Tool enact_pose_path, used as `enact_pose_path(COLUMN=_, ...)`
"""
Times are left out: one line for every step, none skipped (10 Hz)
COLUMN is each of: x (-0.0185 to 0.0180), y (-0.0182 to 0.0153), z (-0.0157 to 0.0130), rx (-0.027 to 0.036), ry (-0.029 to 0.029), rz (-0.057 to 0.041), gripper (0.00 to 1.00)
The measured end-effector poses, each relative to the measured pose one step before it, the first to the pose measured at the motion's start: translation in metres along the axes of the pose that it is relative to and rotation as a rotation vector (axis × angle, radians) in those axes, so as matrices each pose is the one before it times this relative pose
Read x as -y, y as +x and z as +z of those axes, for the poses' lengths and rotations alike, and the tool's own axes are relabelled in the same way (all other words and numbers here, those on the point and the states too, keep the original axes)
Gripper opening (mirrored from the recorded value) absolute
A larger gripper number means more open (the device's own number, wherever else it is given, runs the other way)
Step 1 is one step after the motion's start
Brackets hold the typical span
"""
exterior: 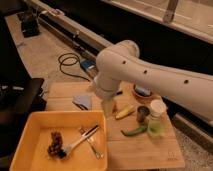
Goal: Place grapes in paper cup
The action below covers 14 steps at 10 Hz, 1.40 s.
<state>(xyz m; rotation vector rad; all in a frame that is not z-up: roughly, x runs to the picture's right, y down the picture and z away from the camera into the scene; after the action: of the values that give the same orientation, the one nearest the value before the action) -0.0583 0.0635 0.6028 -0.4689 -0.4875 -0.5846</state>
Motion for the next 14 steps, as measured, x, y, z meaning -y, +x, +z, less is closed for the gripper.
enact_pose_path(x=0.01199, y=-0.01727, z=0.01249, rx=0.02235, ry=-0.00116, rz=-0.03468, gripper=0.8)
enact_pose_path(x=0.01312, y=-0.01684, z=0.01389, rx=0.0242, ry=-0.00123, rz=-0.03559, gripper=0.8)
enact_pose_path(x=0.00896, y=-0.012, z=0.01007, rx=0.01983, ry=-0.00154, rz=-0.0243, gripper=0.8)
enact_pose_path(x=0.01503, y=-0.01829, z=0.01718, rx=0.02819, ry=0.00186, rz=-0.03527, gripper=0.8)
enact_pose_path(x=0.00908, y=-0.01058, z=0.0097, rx=0.01403, ry=0.00687, rz=-0.00511, gripper=0.8)
enact_pose_path(x=0.00934, y=-0.01351, z=0.00924, rx=0.01759, ry=0.01102, rz=-0.00256, gripper=0.8)
enact_pose_path(x=0.00123, y=-0.00067, z=0.00145, rx=-0.00063, ry=0.00243, rz=0.00026, gripper=0.8)
enact_pose_path(x=-0.0006, y=0.00104, z=-0.00043, rx=-0.00058, ry=0.00044, rz=0.00236, gripper=0.8)
enact_pose_path(x=0.00048, y=-0.00104, z=0.00032, rx=0.00087, ry=-0.00049, rz=-0.00197, gripper=0.8)
enact_pose_path(x=-0.00053, y=0.00032, z=-0.00023, rx=-0.00526, ry=-0.00438, rz=-0.0015, gripper=0.8)
enact_pose_path(x=-0.00185, y=0.00431, z=-0.00028, rx=-0.01866, ry=-0.0186, rz=-0.0055, gripper=0.8)
enact_pose_path(x=-0.00087, y=0.0034, z=0.00492, rx=-0.01113, ry=-0.02658, rz=-0.00976, gripper=0.8)
enact_pose_path(x=0.0002, y=0.00237, z=0.00872, rx=-0.00264, ry=-0.01656, rz=-0.01107, gripper=0.8)
enact_pose_path(x=0.00042, y=0.00271, z=0.01363, rx=0.00384, ry=-0.0178, rz=-0.01088, gripper=0.8)
